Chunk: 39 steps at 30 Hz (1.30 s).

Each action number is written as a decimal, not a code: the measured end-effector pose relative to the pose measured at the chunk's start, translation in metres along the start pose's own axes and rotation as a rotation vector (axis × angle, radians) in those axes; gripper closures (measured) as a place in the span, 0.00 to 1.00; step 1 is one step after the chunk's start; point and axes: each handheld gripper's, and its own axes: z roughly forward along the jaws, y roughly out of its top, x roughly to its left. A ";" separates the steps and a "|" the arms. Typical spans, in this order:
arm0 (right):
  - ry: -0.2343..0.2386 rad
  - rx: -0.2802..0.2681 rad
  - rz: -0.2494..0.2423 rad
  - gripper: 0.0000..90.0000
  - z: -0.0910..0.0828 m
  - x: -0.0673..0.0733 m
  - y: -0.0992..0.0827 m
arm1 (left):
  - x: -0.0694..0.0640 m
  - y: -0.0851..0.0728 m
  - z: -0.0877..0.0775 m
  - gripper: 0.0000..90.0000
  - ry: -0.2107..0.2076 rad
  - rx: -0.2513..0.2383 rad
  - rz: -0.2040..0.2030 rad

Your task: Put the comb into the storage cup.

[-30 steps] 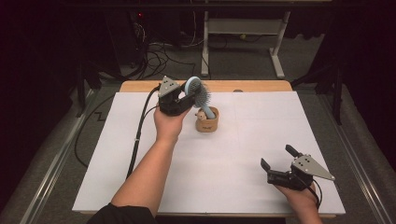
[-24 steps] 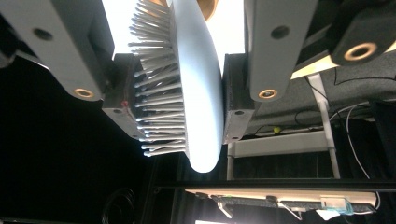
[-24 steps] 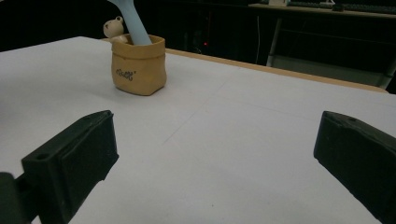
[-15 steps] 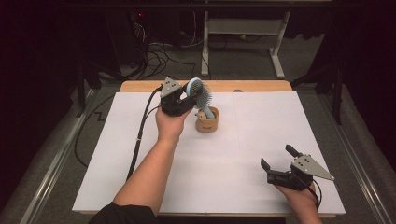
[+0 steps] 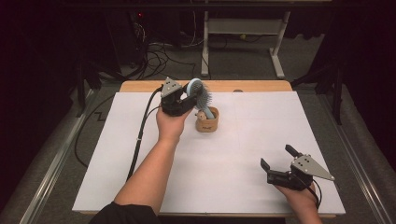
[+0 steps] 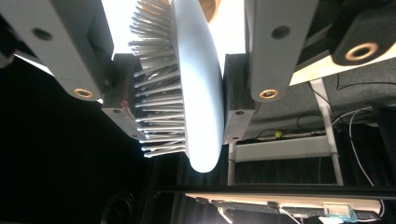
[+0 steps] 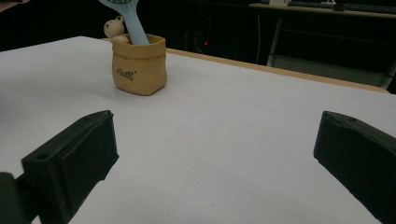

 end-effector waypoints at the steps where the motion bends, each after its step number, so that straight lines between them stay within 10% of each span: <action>1: 0.000 0.000 0.000 0.00 0.000 0.000 0.000 | 0.000 0.000 0.000 0.63 0.000 0.000 0.000; 39: -0.006 0.011 -0.011 0.00 0.001 0.000 0.000 | 0.008 -0.002 0.004 0.54 -0.001 0.017 -0.020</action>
